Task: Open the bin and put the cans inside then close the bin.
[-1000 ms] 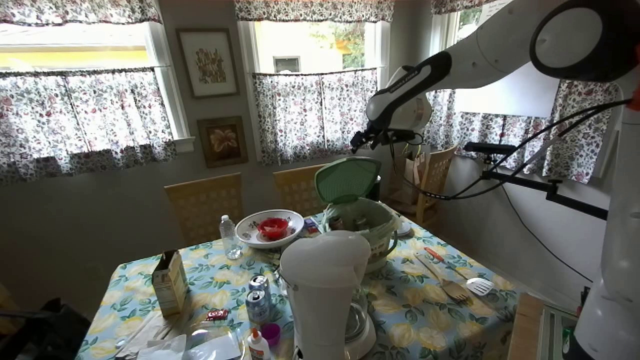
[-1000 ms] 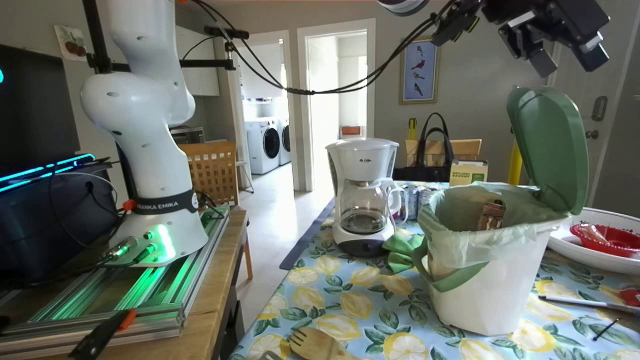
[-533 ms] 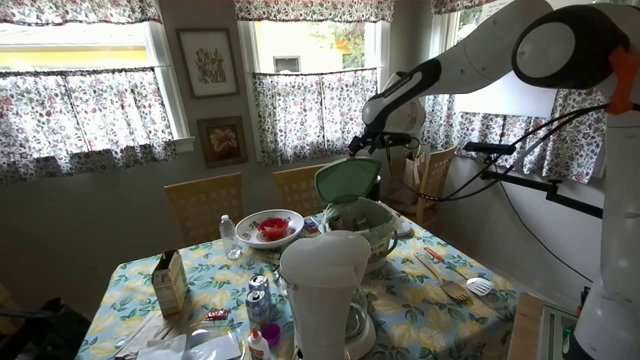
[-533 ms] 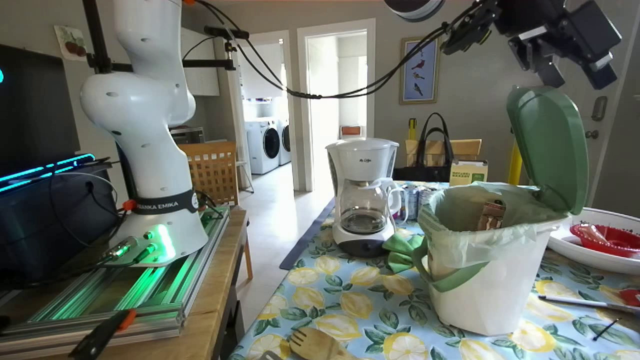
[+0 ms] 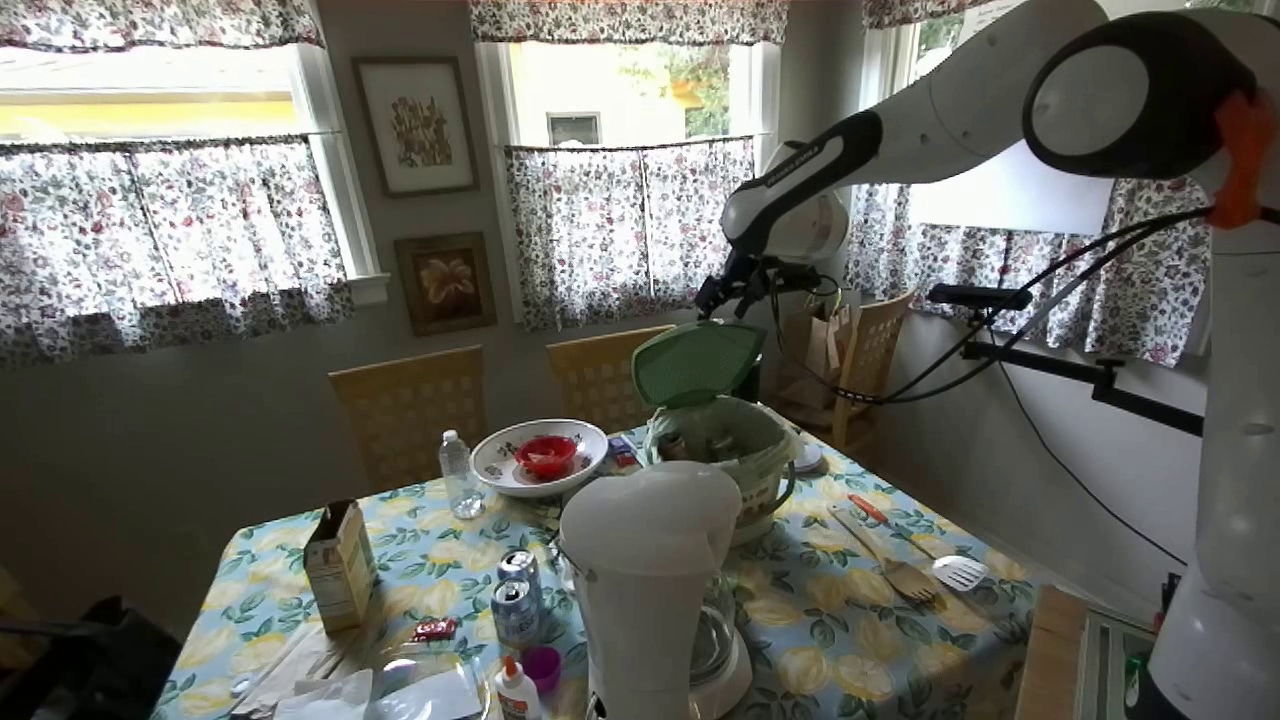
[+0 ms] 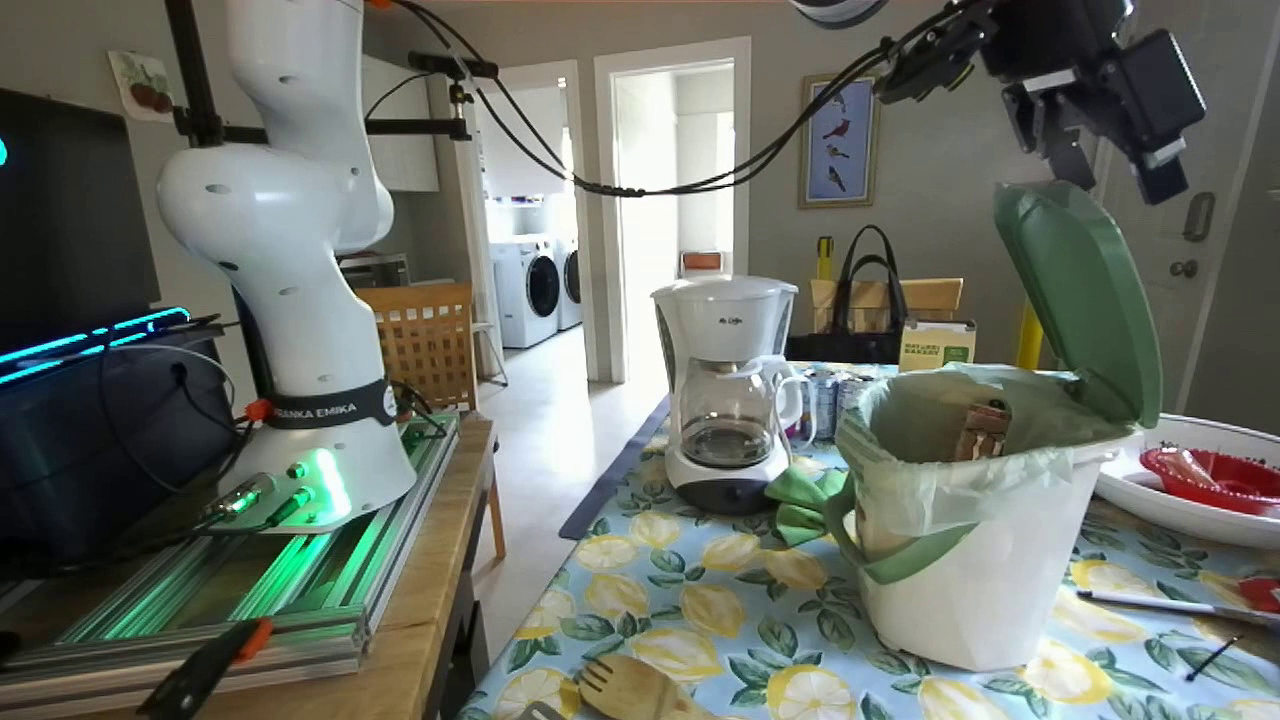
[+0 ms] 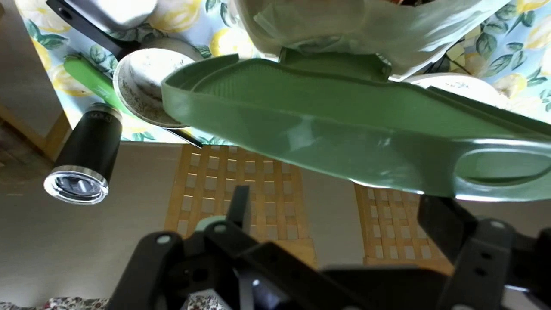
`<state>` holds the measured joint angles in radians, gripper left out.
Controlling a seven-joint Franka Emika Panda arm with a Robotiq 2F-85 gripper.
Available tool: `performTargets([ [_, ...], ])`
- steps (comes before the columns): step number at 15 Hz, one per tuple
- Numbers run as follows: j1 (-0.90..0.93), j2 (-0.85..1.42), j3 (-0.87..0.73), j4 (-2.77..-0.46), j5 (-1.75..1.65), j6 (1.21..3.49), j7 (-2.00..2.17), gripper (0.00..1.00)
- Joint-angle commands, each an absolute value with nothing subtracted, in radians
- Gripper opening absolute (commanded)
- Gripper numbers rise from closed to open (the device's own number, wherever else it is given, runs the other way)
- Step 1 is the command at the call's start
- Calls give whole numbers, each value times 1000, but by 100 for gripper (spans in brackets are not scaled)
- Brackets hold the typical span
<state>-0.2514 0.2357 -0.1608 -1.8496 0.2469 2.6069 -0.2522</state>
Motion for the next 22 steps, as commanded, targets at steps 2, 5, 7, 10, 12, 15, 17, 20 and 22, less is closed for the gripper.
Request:
performTargets([
  [2,-267,234,-137,-1841,259,2519,-266,100],
  [5,-265,228,-133,-1854,262,2480,-272,100],
  [7,-261,221,-132,-1869,257,2460,-271,100],
  [10,-255,198,-131,-1888,247,2422,-267,100],
  [12,-236,169,-142,-1921,201,2409,-229,100],
  [15,-219,120,-143,-1989,159,2408,-224,100],
  [17,-205,81,-145,-2050,122,2423,-212,100],
  [20,-190,18,-144,-2147,100,2440,-169,100],
  [22,-184,-24,-141,-2213,129,2477,-166,100],
])
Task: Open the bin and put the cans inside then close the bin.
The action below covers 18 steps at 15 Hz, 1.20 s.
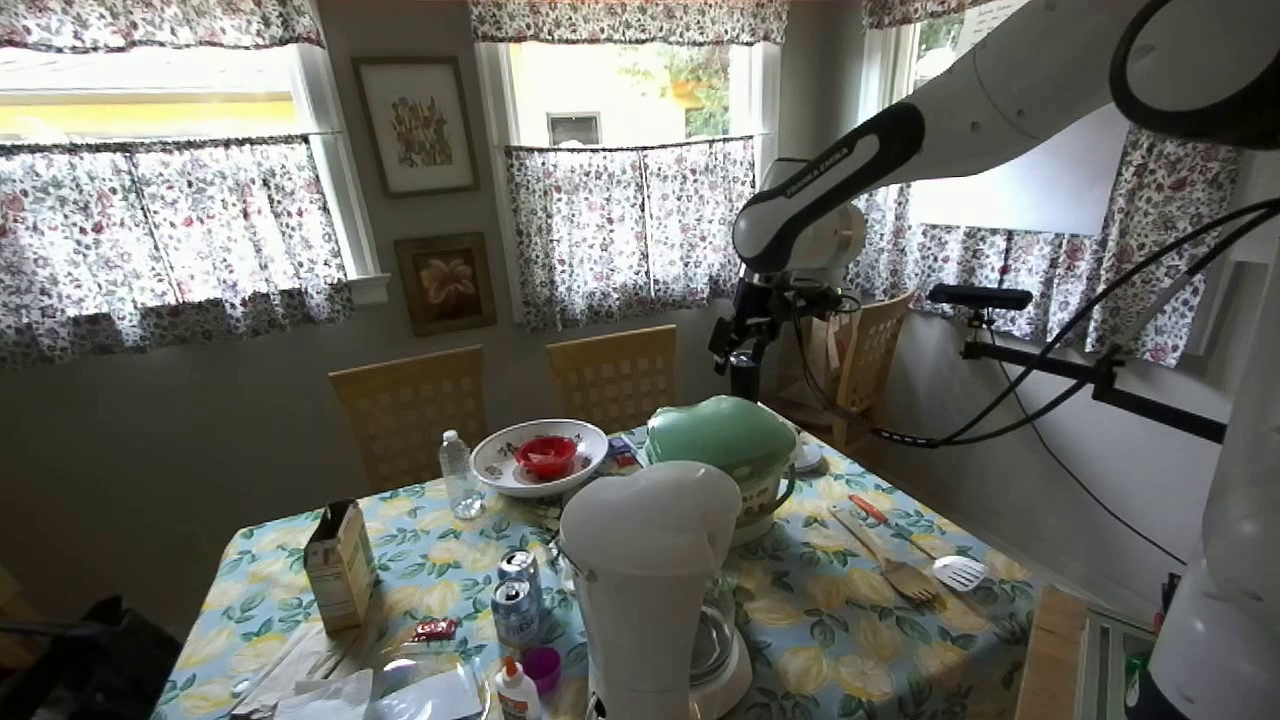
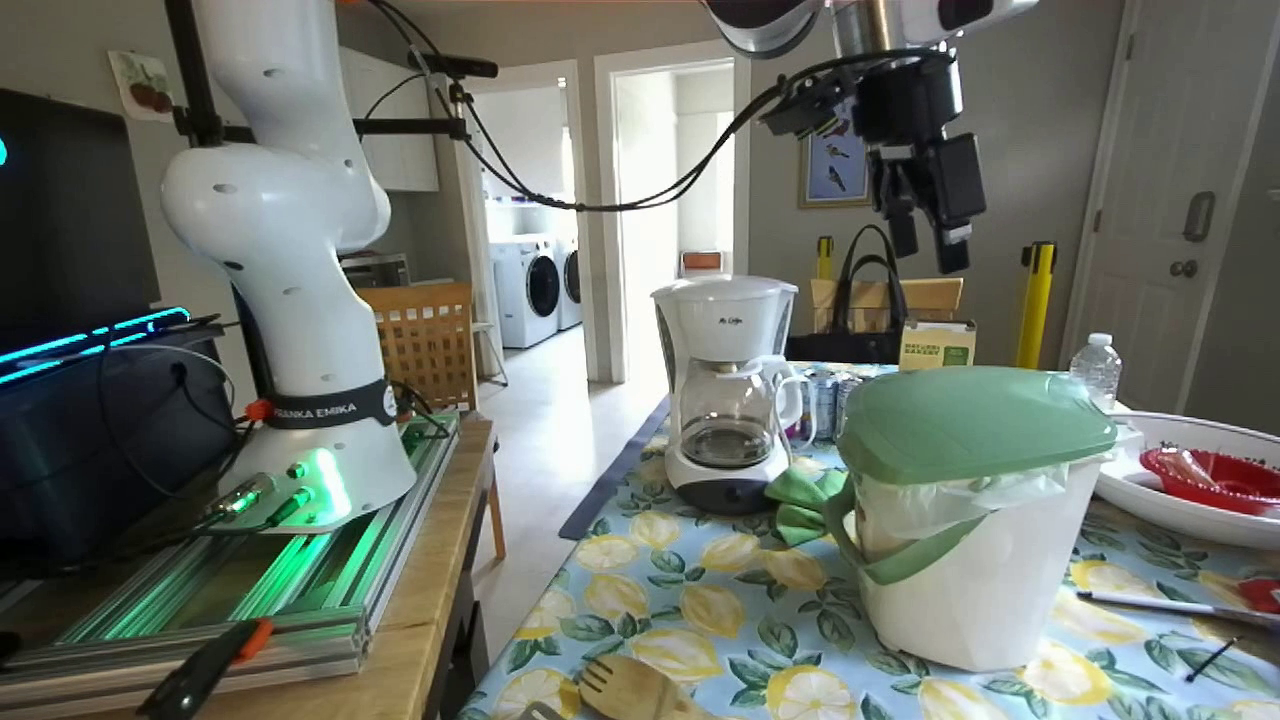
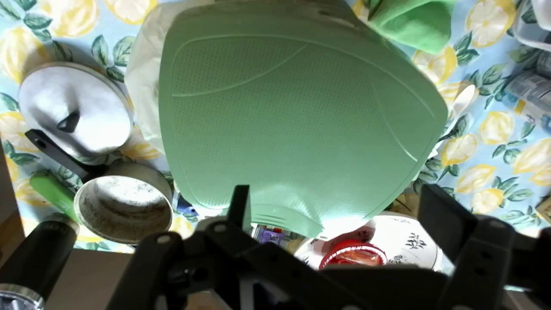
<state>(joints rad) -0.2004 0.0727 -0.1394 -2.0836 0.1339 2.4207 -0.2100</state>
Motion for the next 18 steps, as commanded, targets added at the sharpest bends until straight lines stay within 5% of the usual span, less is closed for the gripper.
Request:
performTargets([
  [1,-181,-41,-141,-2236,144,2478,-166,100],
  [18,-168,-156,-155,-2400,109,2563,-153,100],
])
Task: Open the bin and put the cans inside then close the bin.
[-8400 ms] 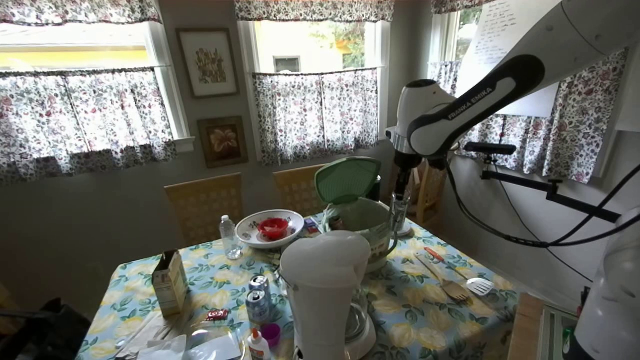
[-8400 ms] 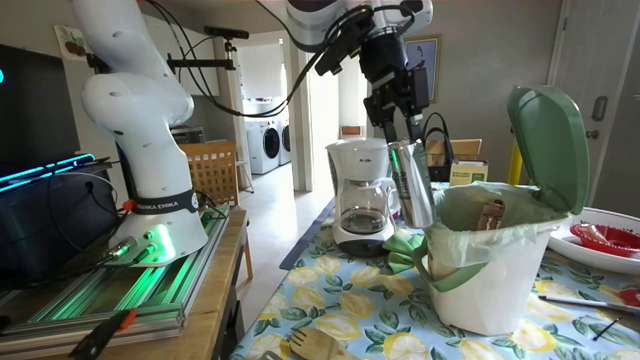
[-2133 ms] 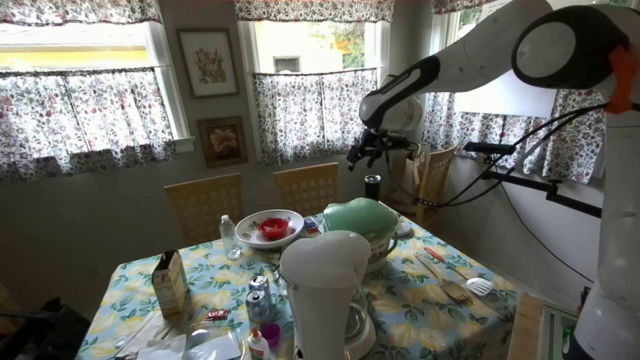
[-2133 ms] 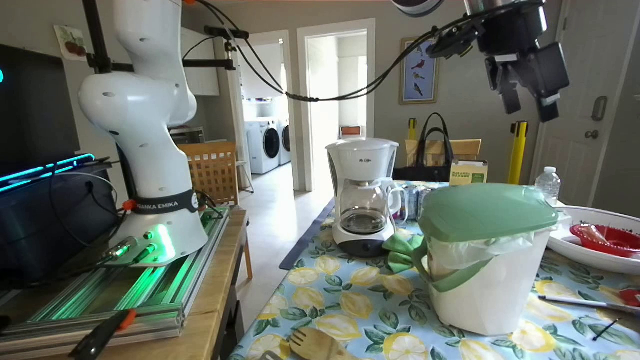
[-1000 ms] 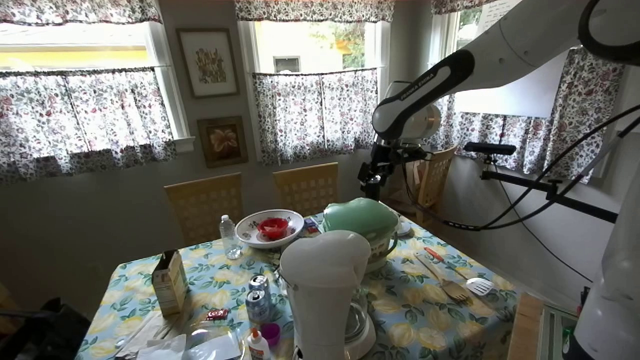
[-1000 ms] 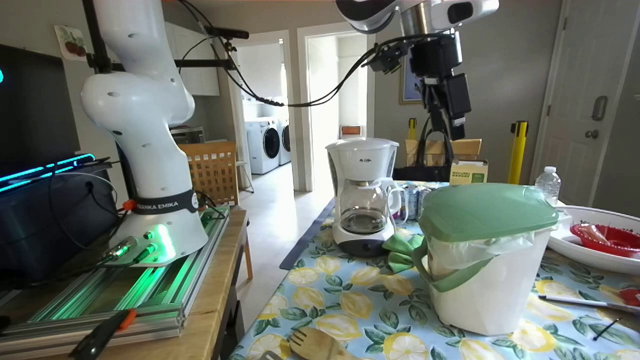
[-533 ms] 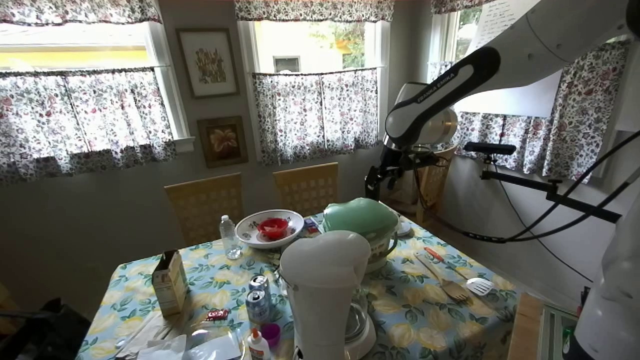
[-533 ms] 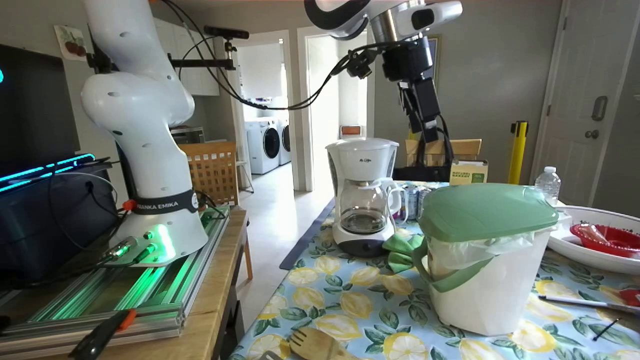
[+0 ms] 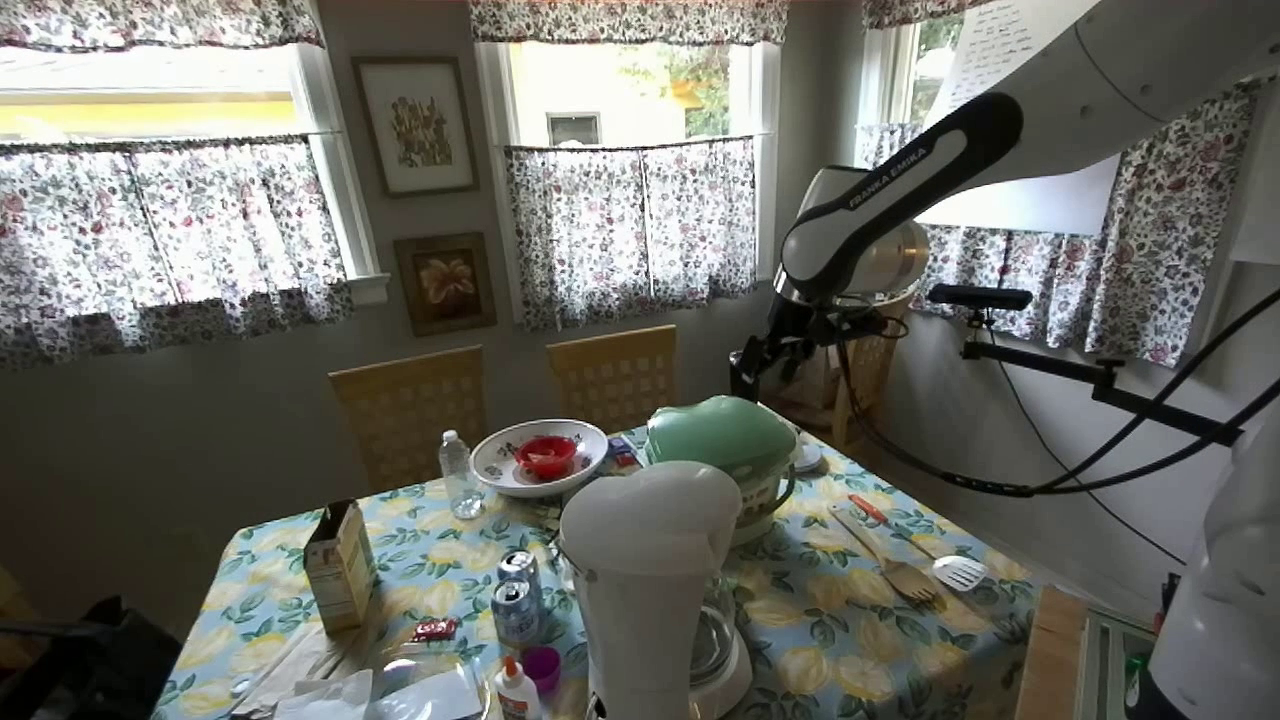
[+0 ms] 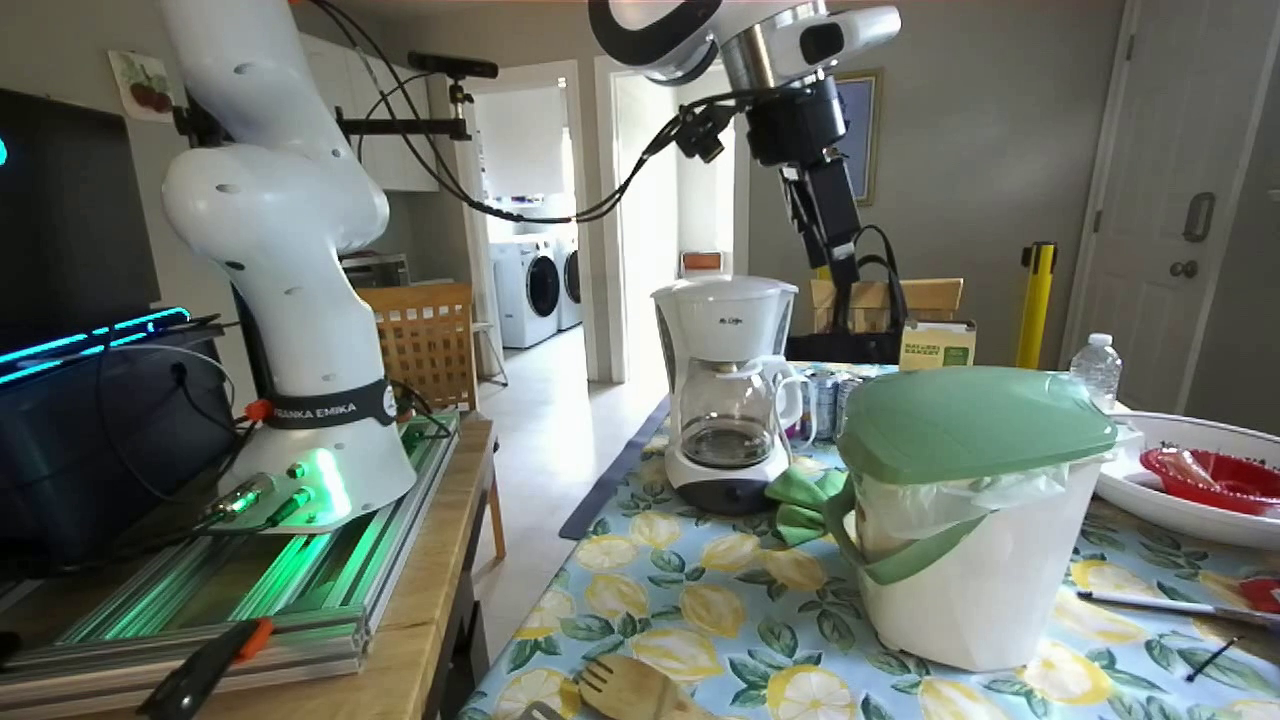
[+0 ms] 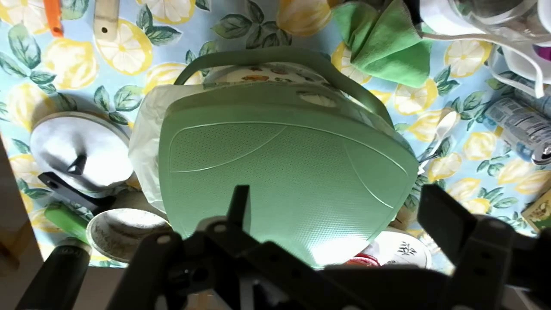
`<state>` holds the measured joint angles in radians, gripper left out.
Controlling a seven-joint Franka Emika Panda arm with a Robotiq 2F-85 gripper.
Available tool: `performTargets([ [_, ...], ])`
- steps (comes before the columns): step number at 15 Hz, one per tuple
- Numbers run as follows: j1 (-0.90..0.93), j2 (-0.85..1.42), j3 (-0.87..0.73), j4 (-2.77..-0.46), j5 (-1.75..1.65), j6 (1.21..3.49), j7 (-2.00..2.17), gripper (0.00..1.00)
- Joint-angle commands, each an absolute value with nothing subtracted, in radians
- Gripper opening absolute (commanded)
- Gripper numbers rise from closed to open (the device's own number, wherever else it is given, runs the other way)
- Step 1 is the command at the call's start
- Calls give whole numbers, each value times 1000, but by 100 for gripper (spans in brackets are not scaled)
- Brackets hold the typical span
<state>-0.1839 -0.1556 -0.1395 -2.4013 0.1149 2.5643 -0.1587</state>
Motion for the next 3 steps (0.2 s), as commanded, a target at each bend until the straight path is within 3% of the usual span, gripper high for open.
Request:
performTargets([
  [1,-168,-157,-155,-2401,109,2563,-153,100],
  [3,-168,-157,-155,-2401,109,2563,-153,100],
])
